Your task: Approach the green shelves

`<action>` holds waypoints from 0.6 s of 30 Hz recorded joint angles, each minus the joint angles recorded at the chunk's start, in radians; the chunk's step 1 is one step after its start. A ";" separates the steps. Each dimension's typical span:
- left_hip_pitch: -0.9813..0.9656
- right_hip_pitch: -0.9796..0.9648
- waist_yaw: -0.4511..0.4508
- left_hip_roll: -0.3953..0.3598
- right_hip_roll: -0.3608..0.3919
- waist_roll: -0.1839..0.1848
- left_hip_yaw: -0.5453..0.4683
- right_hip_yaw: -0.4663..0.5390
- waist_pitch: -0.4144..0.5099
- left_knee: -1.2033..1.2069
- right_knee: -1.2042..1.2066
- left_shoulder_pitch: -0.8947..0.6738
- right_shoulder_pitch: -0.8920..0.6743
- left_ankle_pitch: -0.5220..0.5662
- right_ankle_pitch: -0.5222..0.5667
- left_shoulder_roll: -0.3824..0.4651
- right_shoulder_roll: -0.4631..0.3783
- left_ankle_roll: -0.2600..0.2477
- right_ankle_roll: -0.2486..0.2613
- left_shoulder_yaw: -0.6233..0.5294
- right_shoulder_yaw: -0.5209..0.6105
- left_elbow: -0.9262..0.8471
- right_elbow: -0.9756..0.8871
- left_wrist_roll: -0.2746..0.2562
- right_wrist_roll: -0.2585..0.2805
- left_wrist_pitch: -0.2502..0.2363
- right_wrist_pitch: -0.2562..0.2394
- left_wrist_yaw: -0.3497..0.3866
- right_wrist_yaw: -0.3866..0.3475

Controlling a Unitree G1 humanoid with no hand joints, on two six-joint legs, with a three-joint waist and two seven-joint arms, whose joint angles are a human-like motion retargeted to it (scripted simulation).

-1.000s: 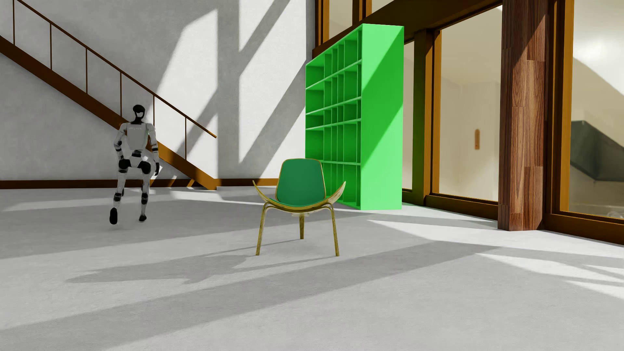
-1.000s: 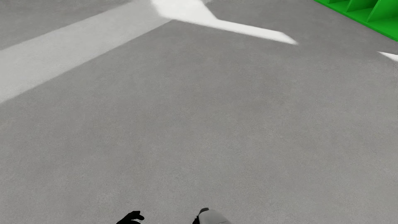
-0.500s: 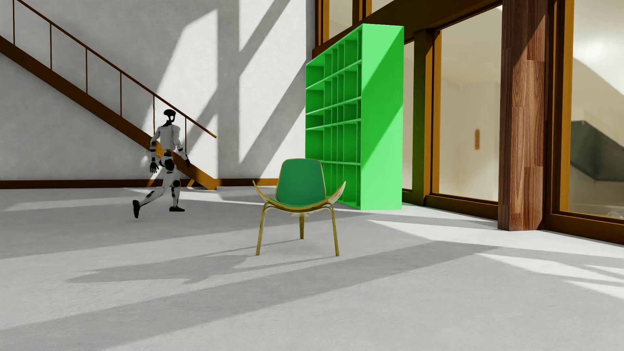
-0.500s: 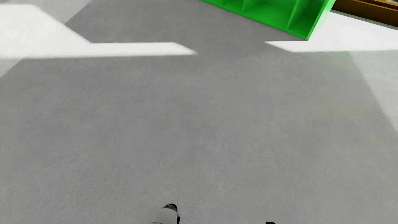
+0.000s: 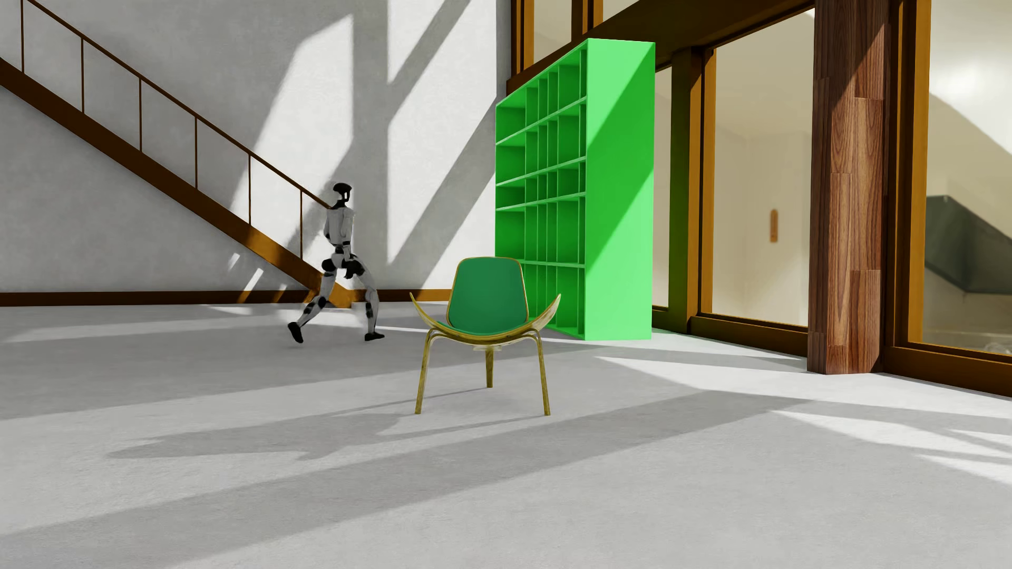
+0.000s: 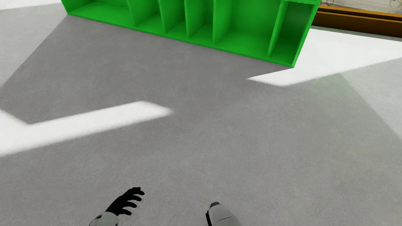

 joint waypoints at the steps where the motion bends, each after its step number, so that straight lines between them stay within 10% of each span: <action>1: -0.056 0.009 0.030 0.024 0.043 0.030 0.000 0.000 -0.002 0.192 0.109 0.034 -0.008 0.204 0.023 -0.031 0.006 0.000 0.000 -0.005 0.023 0.028 0.041 0.000 0.000 0.000 0.000 0.000 0.000; 2: -0.134 0.101 0.071 0.033 0.109 0.045 0.000 0.000 0.033 0.432 0.128 0.075 -0.020 0.345 -0.019 -0.041 0.013 0.000 0.000 -0.018 0.012 0.039 0.036 0.000 0.000 0.000 0.000 0.000 0.000; 4: -0.364 0.291 0.166 -0.006 0.161 0.038 0.000 0.000 0.060 0.777 0.064 0.103 -0.044 0.198 -0.077 -0.072 0.039 0.000 0.000 -0.129 -0.002 0.139 -0.032 0.000 0.000 0.000 0.000 0.000 0.000; 8: -0.717 0.689 0.421 -0.113 0.115 -0.041 0.000 0.000 0.054 0.255 -0.201 0.289 -0.096 0.356 -0.086 -0.100 0.063 0.000 0.000 -0.186 -0.060 0.283 -0.341 0.000 0.000 0.000 0.000 0.000 0.000; 9: -0.771 0.747 0.465 -0.095 0.108 -0.036 0.000 0.000 0.047 0.041 -0.225 0.322 -0.136 0.305 -0.105 -0.099 0.055 0.000 0.000 -0.195 -0.066 0.312 -0.417 0.000 0.000 0.000 0.000 0.000 0.000; 11: -0.833 0.853 0.541 -0.057 0.094 -0.023 0.000 0.000 0.035 -0.162 -0.236 0.366 -0.219 -0.219 -0.175 -0.072 0.030 0.000 0.000 -0.349 -0.081 0.358 -0.518 0.000 0.000 0.000 0.000 0.000 0.000; 12: -0.869 0.896 0.583 -0.021 0.087 -0.017 0.000 0.000 0.037 -0.150 -0.230 0.392 -0.248 -0.294 -0.198 -0.064 0.028 0.000 0.000 -0.376 -0.107 0.367 -0.544 0.000 0.000 0.000 0.000 0.000 0.000; 15: -0.957 0.945 0.620 -0.079 0.004 -0.065 0.000 0.000 0.007 -0.057 -0.069 0.443 -0.222 0.273 0.070 -0.071 0.056 0.000 0.000 -0.383 -0.177 0.431 -0.533 0.000 0.000 0.000 0.000 0.000 0.000; 17: -0.884 0.851 0.540 -0.189 -0.043 -0.122 0.000 0.000 0.023 0.081 0.271 0.433 -0.184 0.339 0.346 -0.066 0.087 0.000 0.000 -0.407 -0.133 0.443 -0.418 0.000 0.000 0.000 0.000 0.000 0.000; 18: -0.797 0.744 0.506 -0.221 -0.043 -0.125 0.000 0.000 0.042 0.074 0.469 0.392 -0.183 0.291 0.260 -0.062 0.095 0.000 0.000 -0.438 -0.092 0.426 -0.348 0.000 0.000 0.000 0.000 0.000 0.000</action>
